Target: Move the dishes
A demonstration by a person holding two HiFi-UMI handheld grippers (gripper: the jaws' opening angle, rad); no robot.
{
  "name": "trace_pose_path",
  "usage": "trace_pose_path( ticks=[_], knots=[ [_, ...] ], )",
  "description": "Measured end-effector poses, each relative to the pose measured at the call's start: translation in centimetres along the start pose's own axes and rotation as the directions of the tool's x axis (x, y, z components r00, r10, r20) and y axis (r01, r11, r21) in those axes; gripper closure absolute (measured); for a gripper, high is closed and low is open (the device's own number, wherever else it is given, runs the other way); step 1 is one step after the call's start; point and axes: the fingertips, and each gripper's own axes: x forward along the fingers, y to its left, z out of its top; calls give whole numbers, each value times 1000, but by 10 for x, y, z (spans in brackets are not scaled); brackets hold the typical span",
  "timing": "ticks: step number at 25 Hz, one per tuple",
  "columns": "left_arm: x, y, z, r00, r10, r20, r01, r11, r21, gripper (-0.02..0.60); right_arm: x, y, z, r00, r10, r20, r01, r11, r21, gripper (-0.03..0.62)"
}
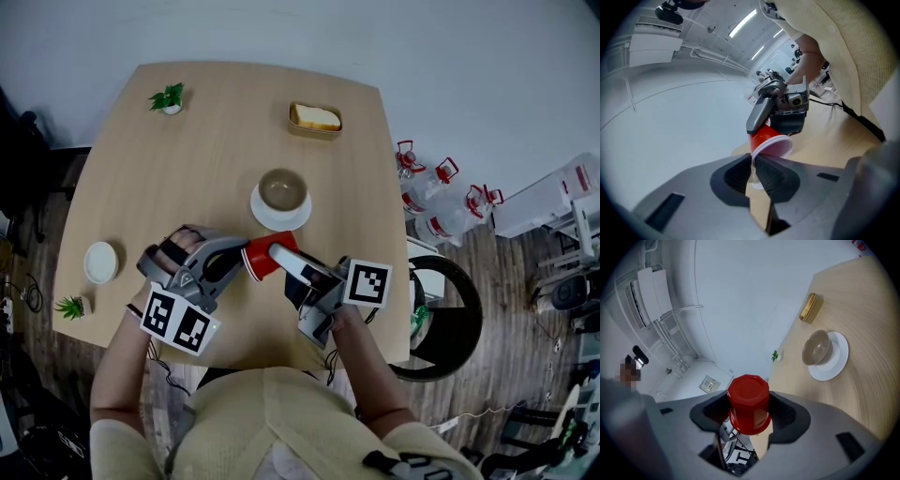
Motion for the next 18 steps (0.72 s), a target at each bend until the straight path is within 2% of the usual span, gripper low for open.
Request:
trace_pose_path(
  ticks=[3, 5, 12, 15, 18],
  knots=[
    [0, 0, -2, 1000, -18, -19, 19, 1000, 12, 544, 1, 1, 0, 1000, 6, 13, -6, 1000, -14, 329],
    [-1, 2, -4, 999, -29, -27, 29, 1000, -12, 546, 2, 2, 0, 1000, -2, 16, 3, 999, -50, 329],
    [-5, 15, -25, 993, -57, -104, 53, 998, -41, 548, -1, -5, 1, 996, -90, 21, 92, 982, -168, 322],
    [-5, 21, -45, 979, -101, -179, 90, 994, -68, 548, -3, -6, 1, 992, -122, 20, 124, 966, -228, 322],
    [-4, 26, -67, 948, -158, -276, 138, 986, -89, 548, -2, -7, -4, 991, -133, 9, 131, 954, -271, 322]
  ],
)
